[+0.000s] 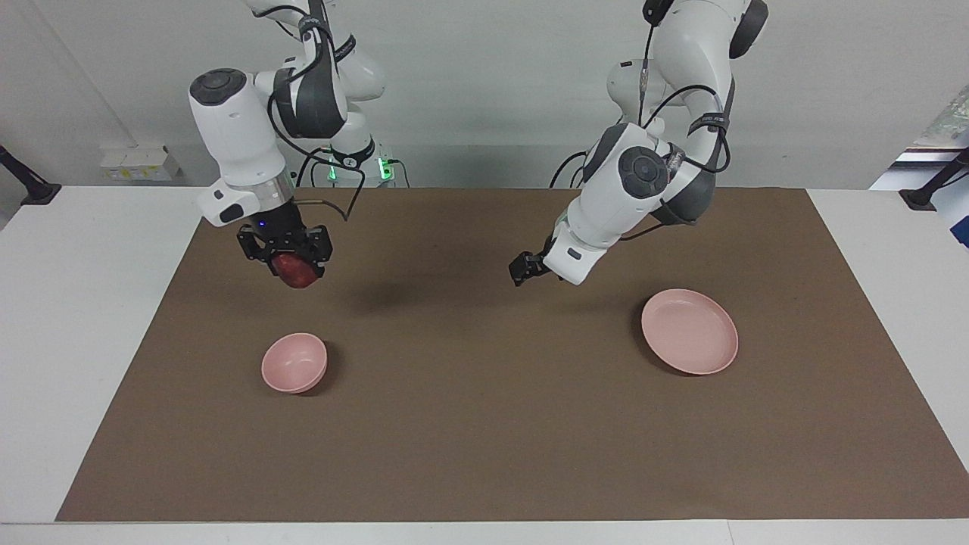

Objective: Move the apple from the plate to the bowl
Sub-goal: 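Lower the apple into the pink bowl with the right gripper while the left gripper withdraws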

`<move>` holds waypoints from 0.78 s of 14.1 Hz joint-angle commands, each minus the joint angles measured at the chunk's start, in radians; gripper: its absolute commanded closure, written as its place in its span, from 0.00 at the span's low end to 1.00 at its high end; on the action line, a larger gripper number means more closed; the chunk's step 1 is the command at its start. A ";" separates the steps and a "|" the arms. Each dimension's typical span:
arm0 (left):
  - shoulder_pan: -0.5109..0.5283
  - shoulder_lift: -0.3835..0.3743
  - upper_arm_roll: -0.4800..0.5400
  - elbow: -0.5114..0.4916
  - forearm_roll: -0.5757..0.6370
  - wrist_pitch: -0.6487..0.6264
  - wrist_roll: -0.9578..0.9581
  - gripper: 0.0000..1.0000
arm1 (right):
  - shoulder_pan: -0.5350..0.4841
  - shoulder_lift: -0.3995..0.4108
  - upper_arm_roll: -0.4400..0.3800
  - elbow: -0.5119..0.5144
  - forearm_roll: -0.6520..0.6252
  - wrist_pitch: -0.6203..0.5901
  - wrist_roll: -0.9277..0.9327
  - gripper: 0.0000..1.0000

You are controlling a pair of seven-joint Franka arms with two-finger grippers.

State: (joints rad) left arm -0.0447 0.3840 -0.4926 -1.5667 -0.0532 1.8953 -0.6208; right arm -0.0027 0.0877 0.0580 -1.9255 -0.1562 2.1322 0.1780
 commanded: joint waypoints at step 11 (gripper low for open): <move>0.111 -0.008 -0.007 -0.010 0.084 0.073 0.179 0.00 | 0.003 0.316 0.008 0.246 -0.197 0.037 0.170 1.00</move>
State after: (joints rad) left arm 0.0641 0.3839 -0.4994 -1.5662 0.0088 1.9321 -0.4485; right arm 0.0016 0.3775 0.0582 -1.7060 -0.3261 2.1494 0.2989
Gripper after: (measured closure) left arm 0.000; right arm 0.185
